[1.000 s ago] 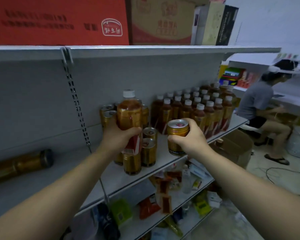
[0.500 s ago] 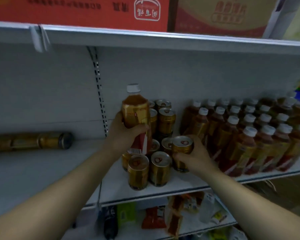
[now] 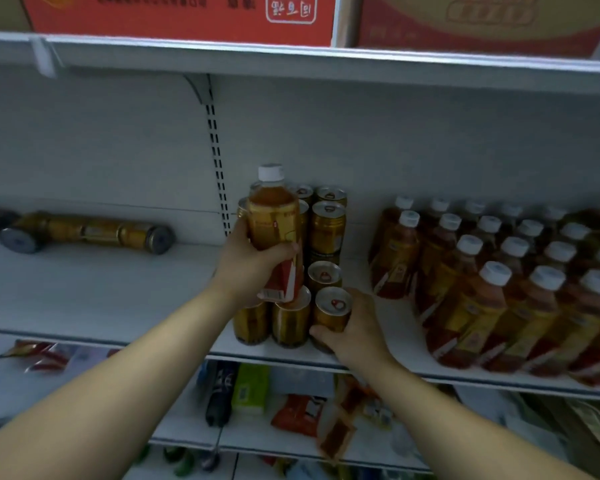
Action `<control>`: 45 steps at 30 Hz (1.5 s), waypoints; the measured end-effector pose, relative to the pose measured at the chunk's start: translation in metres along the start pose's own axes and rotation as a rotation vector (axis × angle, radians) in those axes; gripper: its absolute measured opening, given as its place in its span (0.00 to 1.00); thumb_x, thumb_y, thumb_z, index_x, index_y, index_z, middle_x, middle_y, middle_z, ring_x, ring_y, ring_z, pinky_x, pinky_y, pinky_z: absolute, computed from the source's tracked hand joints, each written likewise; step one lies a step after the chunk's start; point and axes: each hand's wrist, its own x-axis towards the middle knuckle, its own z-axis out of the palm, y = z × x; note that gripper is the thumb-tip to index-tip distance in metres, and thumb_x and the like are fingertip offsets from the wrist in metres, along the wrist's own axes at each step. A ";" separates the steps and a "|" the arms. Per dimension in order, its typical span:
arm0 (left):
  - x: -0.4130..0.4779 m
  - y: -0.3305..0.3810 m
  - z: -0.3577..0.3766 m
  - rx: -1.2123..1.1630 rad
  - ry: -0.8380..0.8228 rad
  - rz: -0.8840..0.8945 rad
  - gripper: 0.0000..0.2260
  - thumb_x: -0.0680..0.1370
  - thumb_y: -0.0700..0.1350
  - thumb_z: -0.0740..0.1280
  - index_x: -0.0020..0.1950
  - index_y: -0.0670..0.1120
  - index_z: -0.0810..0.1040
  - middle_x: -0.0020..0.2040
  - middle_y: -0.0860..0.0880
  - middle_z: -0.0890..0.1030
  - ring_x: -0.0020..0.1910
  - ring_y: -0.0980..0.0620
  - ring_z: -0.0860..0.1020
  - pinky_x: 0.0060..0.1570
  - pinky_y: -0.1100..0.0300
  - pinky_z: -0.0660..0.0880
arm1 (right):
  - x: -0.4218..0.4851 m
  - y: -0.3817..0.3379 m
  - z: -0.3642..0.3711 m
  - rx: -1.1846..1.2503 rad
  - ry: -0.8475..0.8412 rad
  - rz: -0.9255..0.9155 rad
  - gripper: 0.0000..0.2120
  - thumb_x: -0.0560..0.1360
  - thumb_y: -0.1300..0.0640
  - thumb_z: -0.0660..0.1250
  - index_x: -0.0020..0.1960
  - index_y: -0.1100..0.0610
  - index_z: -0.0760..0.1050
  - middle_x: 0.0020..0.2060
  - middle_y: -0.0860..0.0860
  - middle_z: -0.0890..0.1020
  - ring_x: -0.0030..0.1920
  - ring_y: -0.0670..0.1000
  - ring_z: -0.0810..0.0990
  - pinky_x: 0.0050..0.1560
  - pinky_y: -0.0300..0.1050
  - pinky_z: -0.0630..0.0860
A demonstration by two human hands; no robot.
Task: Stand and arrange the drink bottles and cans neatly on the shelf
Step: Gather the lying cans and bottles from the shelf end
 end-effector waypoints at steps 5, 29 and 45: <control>-0.006 0.001 0.008 0.002 -0.030 -0.006 0.21 0.69 0.43 0.75 0.57 0.54 0.72 0.49 0.57 0.81 0.48 0.58 0.80 0.50 0.54 0.75 | 0.007 -0.001 -0.005 -0.111 -0.074 0.050 0.39 0.58 0.35 0.75 0.64 0.50 0.68 0.57 0.47 0.73 0.57 0.47 0.76 0.58 0.46 0.76; -0.044 -0.006 0.175 0.109 -0.149 -0.088 0.34 0.66 0.46 0.77 0.68 0.54 0.65 0.56 0.55 0.76 0.55 0.54 0.76 0.56 0.54 0.74 | 0.045 -0.010 -0.236 -0.774 -0.120 0.088 0.34 0.70 0.28 0.50 0.68 0.47 0.66 0.68 0.55 0.69 0.65 0.62 0.68 0.65 0.58 0.65; -0.033 -0.054 0.213 0.336 -0.225 -0.138 0.42 0.69 0.39 0.73 0.75 0.52 0.52 0.62 0.53 0.72 0.63 0.53 0.71 0.58 0.59 0.68 | 0.065 0.013 -0.227 -0.785 -0.131 -0.002 0.50 0.54 0.30 0.35 0.72 0.46 0.62 0.70 0.57 0.66 0.65 0.68 0.62 0.57 0.59 0.63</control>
